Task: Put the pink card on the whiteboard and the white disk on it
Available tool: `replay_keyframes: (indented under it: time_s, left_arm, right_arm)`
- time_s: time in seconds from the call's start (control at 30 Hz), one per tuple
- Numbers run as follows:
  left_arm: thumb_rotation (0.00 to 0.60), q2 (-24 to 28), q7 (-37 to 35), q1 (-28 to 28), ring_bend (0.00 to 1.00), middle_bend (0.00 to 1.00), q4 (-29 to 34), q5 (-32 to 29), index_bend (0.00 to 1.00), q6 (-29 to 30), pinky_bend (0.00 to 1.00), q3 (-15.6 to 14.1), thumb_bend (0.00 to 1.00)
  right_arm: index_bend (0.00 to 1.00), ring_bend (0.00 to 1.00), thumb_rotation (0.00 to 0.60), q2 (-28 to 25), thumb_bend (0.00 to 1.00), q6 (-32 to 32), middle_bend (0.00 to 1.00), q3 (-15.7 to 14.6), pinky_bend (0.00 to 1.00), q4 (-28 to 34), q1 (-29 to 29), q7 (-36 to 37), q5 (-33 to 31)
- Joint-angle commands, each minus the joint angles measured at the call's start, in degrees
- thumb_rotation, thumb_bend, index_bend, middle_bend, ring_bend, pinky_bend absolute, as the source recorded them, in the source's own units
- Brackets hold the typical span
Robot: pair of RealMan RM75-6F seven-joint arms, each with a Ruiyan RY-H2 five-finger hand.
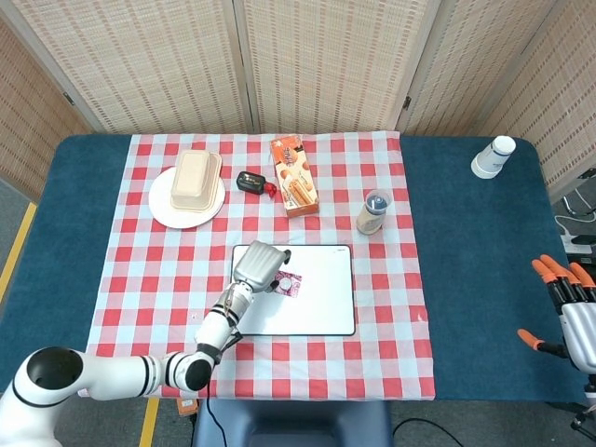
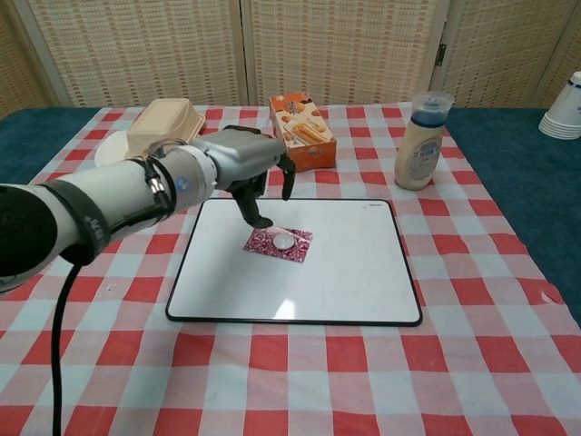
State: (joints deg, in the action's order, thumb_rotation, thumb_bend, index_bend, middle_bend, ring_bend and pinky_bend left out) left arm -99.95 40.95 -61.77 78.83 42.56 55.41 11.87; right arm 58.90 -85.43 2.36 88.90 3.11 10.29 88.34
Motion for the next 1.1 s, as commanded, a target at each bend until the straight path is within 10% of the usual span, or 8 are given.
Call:
replay_keyframes:
  time_s: [0.03, 0.17, 0.23, 0.4, 0.6, 1.1]
  left_arm:
    - [0.600, 9.2, -5.0, 7.8, 0.97, 0.96, 10.4, 9.6, 0.43, 12.4, 0.98, -2.3, 0.26]
    - [0.600, 16.1, -16.1, 16.4, 0.68, 0.63, 15.7, 19.2, 0.32, 19.1, 0.87, -6.9, 0.24]
    - [0.600, 18.8, -20.5, 20.1, 0.43, 0.35, 16.6, 24.3, 0.19, 22.7, 0.69, -9.5, 0.23]
    - [0.600, 23.3, -29.4, 29.7, 0.03, 0.02, 15.6, 33.4, 0.00, 31.1, 0.25, -16.1, 0.21]
    - [0.600, 24.3, -35.2, 35.3, 0.00, 0.00, 11.2, 36.2, 0.00, 31.5, 0.07, -19.2, 0.19]
    - [0.600, 24.4, -39.9, 40.6, 0.00, 0.00, 6.4, 39.0, 0.00, 28.6, 0.05, -18.0, 0.19]
  right_arm:
    - [0.08, 0.00, 0.600, -0.1, 0.05, 0.2, 0.03, -0.2, 0.05, 0.3, 0.1, -0.1, 0.3]
    - [0.08, 0.00, 0.600, -0.1, 0.05, -0.2, 0.03, -0.6, 0.05, 0.7, 0.1, -0.6, 1.3]
    - [0.08, 0.00, 0.600, 0.1, 0.05, 0.0, 0.03, -0.8, 0.05, 0.8, 0.1, -1.0, 1.6]
    - [0.08, 0.00, 0.600, 0.3, 0.05, 0.7, 0.03, -1.3, 0.05, 0.8, 0.4, -1.9, 2.0]
    - [0.08, 0.00, 0.600, 0.9, 0.05, 1.3, 0.03, -1.0, 0.05, 0.8, 0.6, -3.2, 1.1]
    - [0.08, 0.00, 0.600, 2.4, 0.05, 1.7, 0.03, -0.5, 0.05, 0.3, 0.9, -5.6, -0.1]
